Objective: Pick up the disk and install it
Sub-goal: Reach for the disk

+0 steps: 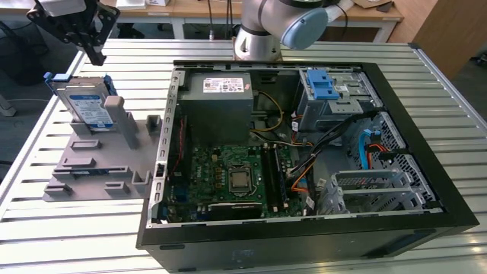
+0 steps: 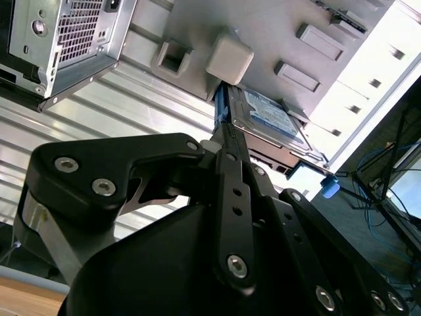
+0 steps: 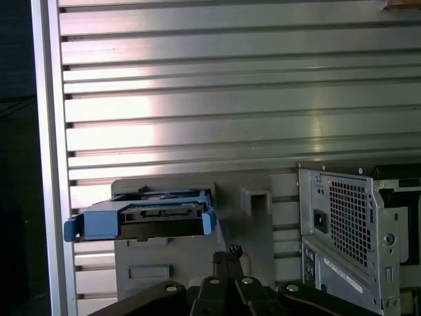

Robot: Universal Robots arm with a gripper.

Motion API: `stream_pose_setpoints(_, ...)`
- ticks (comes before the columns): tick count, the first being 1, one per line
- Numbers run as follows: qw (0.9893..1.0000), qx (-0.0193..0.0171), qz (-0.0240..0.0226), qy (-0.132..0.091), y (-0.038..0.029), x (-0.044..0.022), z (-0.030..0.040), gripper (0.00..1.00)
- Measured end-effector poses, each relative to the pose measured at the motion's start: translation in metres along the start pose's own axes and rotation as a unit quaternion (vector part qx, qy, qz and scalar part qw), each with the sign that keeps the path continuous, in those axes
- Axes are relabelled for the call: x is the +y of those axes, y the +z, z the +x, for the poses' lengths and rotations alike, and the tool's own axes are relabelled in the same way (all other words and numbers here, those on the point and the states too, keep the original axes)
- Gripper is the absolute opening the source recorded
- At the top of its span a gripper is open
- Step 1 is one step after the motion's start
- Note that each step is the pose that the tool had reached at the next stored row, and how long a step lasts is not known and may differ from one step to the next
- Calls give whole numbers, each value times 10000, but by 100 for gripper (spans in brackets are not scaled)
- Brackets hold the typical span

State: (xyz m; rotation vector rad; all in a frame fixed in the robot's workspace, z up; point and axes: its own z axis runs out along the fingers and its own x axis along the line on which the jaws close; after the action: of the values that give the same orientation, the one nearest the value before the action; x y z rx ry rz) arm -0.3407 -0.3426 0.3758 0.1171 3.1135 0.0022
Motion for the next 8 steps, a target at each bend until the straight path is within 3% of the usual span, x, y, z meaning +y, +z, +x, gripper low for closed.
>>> stream_pose_setpoints(8, 10000, 3, -37, 1, 2, 6, 50, 11)
